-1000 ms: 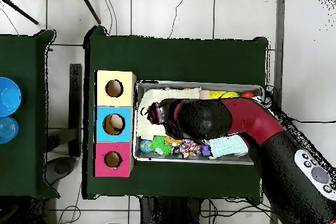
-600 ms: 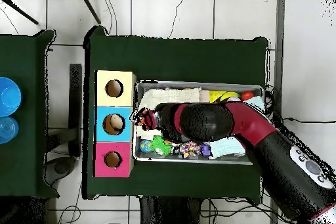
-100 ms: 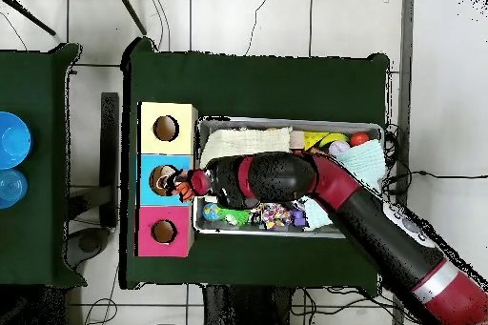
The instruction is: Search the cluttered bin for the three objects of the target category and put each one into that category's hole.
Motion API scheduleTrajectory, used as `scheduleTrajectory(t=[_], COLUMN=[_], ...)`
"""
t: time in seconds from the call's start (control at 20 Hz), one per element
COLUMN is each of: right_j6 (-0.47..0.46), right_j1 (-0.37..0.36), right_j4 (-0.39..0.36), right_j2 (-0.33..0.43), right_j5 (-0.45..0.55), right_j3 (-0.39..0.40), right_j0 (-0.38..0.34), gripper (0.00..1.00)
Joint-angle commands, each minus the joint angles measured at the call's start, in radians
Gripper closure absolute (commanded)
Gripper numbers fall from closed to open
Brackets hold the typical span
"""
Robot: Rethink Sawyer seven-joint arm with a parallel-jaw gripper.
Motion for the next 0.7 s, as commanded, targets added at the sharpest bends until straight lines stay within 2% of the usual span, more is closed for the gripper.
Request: scheduleTrajectory(t=[0.05,0.4,0.7], right_j6=[-0.219,-0.195,-0.187], right_j1=[0.119,0.116,0.126], right_j4=[0.035,-0.019,-0.081], right_j2=[0.041,-0.015,-0.049], right_j5=[0.214,0.3,0.273], right_j3=[-0.008,-0.023,-0.024], right_j0=[-0.022,0.016,0.031], gripper=[1.0,1.0,1.0])
